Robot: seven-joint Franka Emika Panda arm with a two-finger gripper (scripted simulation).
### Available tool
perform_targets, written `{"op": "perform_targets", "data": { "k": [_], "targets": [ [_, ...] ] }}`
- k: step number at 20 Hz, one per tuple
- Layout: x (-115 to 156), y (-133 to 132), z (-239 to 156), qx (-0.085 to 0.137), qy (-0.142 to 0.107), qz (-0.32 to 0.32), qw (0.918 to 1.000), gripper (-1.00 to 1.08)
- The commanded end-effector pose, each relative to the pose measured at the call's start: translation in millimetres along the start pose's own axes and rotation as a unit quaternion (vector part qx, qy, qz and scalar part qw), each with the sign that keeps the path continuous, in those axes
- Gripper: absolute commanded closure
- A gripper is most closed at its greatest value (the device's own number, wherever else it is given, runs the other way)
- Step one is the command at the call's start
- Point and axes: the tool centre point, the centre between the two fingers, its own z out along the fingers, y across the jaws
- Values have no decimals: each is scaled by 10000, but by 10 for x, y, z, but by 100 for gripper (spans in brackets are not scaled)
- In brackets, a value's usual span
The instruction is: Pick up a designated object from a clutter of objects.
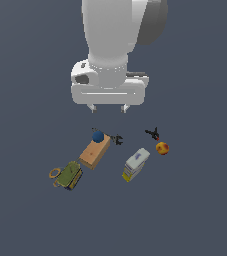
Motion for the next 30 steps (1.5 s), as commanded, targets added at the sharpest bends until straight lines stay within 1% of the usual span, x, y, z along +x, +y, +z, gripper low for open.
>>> {"op": "perform_targets", "data": {
  "k": [1,10,19,25,30],
  "targets": [
    [0,0,0,0,0,0,10000,-92],
    [70,-69,-213,-104,164,-21,9998,-92],
    [76,-73,-201,-99,160,7,9998,-92],
    [137,-119,-144,-85,162,228,9996,-92],
    [225,-188,-59,-64,165,550,9983,-92]
  ]
}}
